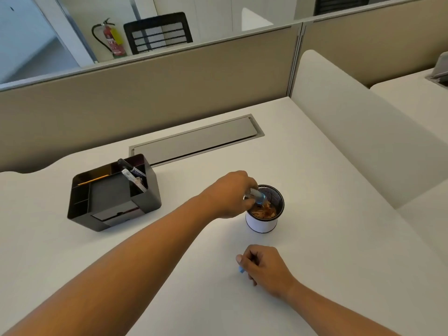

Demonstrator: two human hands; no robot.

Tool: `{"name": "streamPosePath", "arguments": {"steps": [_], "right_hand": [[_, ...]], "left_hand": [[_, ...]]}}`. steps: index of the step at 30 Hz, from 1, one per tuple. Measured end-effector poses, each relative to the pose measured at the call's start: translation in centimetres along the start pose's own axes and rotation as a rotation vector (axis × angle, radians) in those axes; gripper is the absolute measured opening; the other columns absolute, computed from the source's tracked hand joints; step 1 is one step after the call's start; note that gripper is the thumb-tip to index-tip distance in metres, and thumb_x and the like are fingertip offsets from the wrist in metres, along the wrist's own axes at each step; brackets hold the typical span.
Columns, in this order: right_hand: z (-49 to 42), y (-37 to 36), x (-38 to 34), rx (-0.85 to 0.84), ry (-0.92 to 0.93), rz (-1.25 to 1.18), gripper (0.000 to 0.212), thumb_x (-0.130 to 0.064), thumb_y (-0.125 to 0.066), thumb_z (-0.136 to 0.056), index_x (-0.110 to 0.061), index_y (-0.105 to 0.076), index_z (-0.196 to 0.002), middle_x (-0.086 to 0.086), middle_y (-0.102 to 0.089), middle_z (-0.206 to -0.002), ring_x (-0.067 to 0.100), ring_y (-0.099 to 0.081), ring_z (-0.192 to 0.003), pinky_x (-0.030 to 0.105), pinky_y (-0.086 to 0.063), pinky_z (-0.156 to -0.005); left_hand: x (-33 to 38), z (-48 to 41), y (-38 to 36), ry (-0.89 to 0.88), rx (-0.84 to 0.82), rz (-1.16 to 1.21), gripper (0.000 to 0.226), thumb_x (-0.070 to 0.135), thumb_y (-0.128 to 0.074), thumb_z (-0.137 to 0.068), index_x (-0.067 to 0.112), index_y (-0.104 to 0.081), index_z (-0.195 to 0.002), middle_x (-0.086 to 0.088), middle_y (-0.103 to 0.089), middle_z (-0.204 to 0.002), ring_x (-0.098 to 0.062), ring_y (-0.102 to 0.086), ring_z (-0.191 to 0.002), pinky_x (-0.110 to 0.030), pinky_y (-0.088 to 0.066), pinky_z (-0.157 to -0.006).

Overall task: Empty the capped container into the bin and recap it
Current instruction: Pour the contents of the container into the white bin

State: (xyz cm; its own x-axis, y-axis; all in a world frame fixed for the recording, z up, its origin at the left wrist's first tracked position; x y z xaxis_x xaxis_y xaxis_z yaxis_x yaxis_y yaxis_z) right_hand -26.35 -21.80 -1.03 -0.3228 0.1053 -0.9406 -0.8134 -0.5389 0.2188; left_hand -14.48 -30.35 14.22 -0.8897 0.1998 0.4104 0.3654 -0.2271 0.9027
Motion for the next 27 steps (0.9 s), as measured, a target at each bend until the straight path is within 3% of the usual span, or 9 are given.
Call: {"name": "streamPosePath", "arguments": {"steps": [4, 10, 15, 18, 23, 27], "right_hand": [[-0.1, 0.1, 0.2, 0.004, 0.014, 0.009, 0.043, -0.051, -0.066, -0.085, -0.010, -0.068, -0.073, 0.008, -0.071, -0.061, 0.011, -0.059, -0.047, 0.020, -0.053, -0.045], [-0.1, 0.0, 0.4, 0.007, 0.050, 0.011, 0.043, -0.054, -0.066, -0.084, -0.013, -0.068, -0.071, 0.015, -0.070, -0.064, 0.011, -0.058, -0.047, 0.021, -0.052, -0.044], [-0.1, -0.1, 0.2, 0.007, 0.052, 0.031, 0.041, -0.051, -0.067, -0.085, -0.013, -0.068, -0.070, 0.013, -0.070, -0.063, 0.012, -0.059, -0.047, 0.024, -0.052, -0.046], [0.0, 0.0, 0.1, 0.003, 0.034, 0.037, 0.044, -0.055, -0.066, -0.083, -0.012, -0.068, -0.072, 0.004, -0.068, -0.058, 0.011, -0.059, -0.048, 0.023, -0.053, -0.047], [0.0, 0.0, 0.1, 0.005, 0.033, 0.032, 0.043, -0.052, -0.067, -0.084, -0.010, -0.068, -0.072, 0.012, -0.070, -0.062, 0.011, -0.059, -0.048, 0.025, -0.053, -0.047], [-0.1, -0.1, 0.2, 0.001, 0.032, 0.042, 0.042, -0.054, -0.067, -0.082, -0.014, -0.067, -0.070, 0.013, -0.070, -0.064, 0.011, -0.059, -0.047, 0.025, -0.052, -0.047]], "left_hand": [[0.6, -0.6, 0.1, 0.001, -0.030, -0.045, 0.031, 0.022, -0.063, -0.085, 0.017, -0.066, -0.115, -0.005, -0.057, -0.105, -0.024, -0.056, -0.094, -0.040, -0.053, -0.079], [0.8, -0.6, 0.2, 0.011, -0.043, -0.049, 0.033, 0.024, -0.064, -0.084, 0.019, -0.066, -0.117, -0.003, -0.055, -0.104, -0.022, -0.053, -0.093, -0.036, -0.051, -0.076], [1.4, -0.6, 0.2, 0.025, -0.038, -0.029, 0.028, 0.022, -0.065, -0.083, 0.016, -0.069, -0.109, -0.005, -0.059, -0.098, -0.024, -0.056, -0.089, -0.038, -0.054, -0.073], [1.7, -0.8, 0.1, 0.050, -0.023, -0.002, 0.029, 0.025, -0.067, -0.082, 0.014, -0.070, -0.108, -0.005, -0.058, -0.096, -0.024, -0.057, -0.088, -0.037, -0.055, -0.071], [1.4, -0.9, 0.0, 0.090, -0.003, 0.005, 0.018, 0.026, -0.070, -0.077, 0.011, -0.071, -0.087, -0.008, -0.063, -0.085, -0.027, -0.060, -0.079, -0.038, -0.056, -0.063], [1.4, -1.0, -0.7, 0.126, 0.001, 0.011, 0.015, 0.024, -0.073, -0.073, 0.012, -0.065, -0.071, -0.005, -0.059, -0.074, -0.025, -0.058, -0.068, -0.031, -0.043, -0.048]]}}
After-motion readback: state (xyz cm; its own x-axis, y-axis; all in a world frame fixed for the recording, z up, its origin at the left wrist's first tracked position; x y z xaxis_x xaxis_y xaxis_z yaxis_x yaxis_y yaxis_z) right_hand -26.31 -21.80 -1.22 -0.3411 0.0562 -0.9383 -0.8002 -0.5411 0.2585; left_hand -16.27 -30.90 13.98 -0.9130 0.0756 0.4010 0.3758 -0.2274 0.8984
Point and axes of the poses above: each hand's wrist, its own z-axis away from the middle knuckle, its own y-axis out of the back of the hand, x = y × z, the point moved 5 cm from there along -z, towards the middle knuckle
